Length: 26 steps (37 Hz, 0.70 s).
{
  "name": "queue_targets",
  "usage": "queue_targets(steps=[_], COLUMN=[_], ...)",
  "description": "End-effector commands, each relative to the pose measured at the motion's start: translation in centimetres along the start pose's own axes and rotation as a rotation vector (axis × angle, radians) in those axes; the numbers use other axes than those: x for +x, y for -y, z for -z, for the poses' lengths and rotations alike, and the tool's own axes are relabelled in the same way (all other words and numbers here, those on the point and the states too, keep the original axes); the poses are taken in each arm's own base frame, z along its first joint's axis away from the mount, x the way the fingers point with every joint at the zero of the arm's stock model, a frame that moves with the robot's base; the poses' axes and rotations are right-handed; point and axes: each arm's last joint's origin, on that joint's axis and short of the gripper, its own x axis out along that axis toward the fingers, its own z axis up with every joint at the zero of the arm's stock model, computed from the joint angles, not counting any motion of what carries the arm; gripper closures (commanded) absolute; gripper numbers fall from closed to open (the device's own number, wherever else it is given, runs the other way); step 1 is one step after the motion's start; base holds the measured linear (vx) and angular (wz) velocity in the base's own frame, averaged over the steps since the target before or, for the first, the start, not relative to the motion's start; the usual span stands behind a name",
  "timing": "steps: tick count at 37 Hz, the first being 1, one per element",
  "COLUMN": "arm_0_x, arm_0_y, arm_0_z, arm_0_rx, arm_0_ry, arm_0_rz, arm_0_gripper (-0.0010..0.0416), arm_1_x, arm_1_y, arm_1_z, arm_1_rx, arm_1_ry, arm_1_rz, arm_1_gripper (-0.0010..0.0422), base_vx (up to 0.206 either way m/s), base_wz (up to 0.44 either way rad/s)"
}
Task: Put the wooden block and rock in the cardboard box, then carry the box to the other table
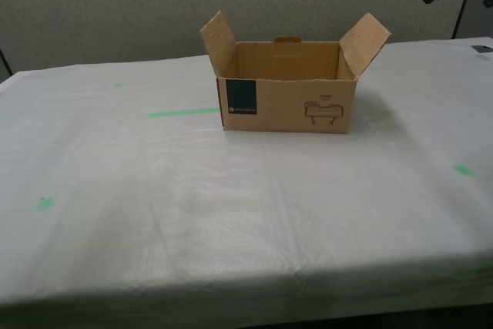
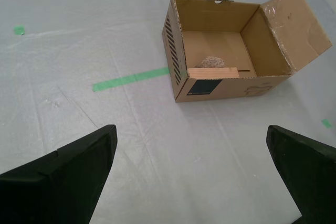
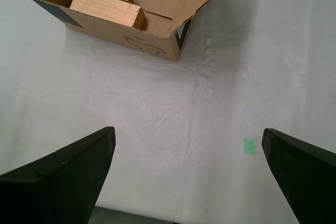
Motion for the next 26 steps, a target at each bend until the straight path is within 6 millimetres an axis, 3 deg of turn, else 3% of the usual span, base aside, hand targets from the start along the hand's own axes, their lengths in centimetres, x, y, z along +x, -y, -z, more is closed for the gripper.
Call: queue_targets(steps=[1,26], arm_0_x=[-0.01,-0.01], arm_0_y=[0.00,0.00], arm_0_z=[-0.01,0.00], arm_0_rx=[0.002,0.002], arm_0_ry=[0.001,0.001], arm_0_rz=[0.004,0.004], arm_0_gripper=[0.0016,0.0017], arm_1_x=[-0.01,-0.01], arm_1_y=[0.02,0.01], arm_1_z=[-0.03,-0.03], arm_1_rx=[-0.001,-0.001], arm_1_ry=[0.002,0.002], arm_1_rz=[0.002,0.002], arm_1_gripper=[0.0023,0.0023], base_vx=[0.000,0.000], base_wz=[0.000,0.000])
